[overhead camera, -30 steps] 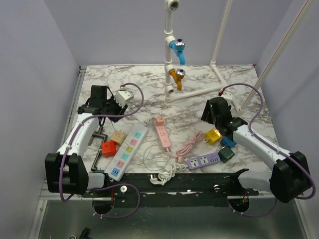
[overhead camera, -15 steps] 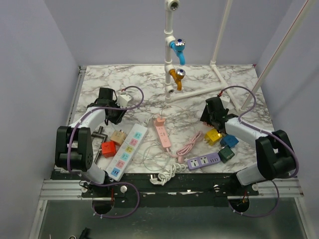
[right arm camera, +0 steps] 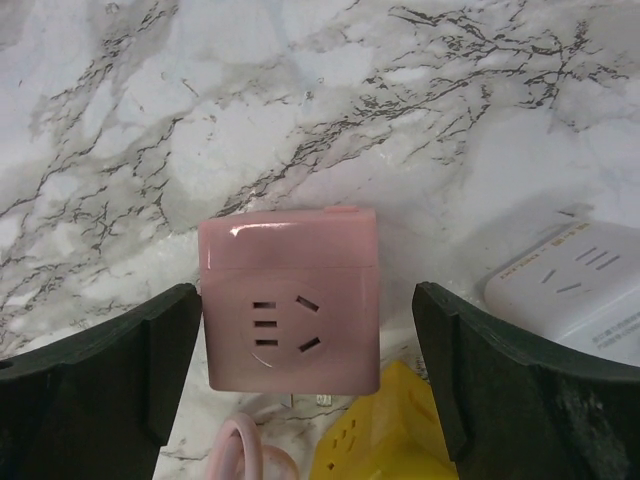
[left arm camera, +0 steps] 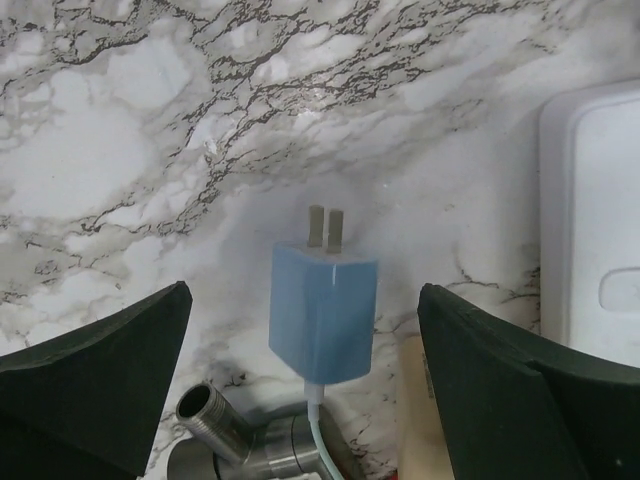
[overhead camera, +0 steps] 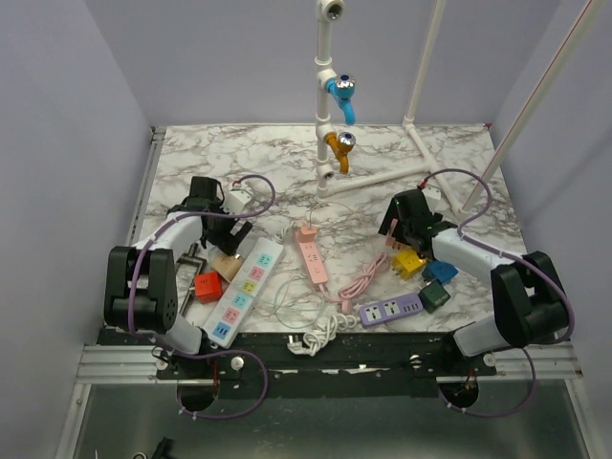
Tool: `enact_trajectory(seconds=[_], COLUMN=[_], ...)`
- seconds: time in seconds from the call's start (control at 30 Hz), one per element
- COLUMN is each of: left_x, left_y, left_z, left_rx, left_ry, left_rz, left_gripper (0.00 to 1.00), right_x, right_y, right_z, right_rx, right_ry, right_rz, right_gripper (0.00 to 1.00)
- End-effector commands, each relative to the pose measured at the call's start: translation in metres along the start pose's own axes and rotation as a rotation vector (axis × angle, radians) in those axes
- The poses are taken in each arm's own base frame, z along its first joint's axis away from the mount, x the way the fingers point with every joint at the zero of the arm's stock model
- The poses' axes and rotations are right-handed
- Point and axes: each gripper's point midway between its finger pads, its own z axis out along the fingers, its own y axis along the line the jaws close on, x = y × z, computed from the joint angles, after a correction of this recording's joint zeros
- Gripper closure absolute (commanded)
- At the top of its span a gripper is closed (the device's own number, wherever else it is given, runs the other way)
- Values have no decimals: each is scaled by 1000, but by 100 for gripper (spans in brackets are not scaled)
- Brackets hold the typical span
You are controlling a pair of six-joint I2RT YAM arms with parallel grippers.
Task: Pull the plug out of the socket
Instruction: Place the plug at the center of the board, then remove the plug from the socket.
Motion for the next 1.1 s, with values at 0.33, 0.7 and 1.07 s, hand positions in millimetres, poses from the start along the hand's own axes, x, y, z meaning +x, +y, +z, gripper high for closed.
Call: enact_trajectory(seconds=[0.33,0.7,1.07], left_x=[-94,-107,-89], left_y=[-33,-53,-62], left_z=[-149,-219,-214], left_rx=[125,100,113], left_ry=[-315,-480,-436], left_rz=[-37,-21,-74], left_gripper=[1,1,2], right_x=[-88,-117,-6], right_y=[11,59,165], right_z=[-78,-161,-200], right_rx=[-75,-273,-610], right_ry=[-182,-291,-132], right_rz=[26,-68,-265], right_gripper=[0,0,0])
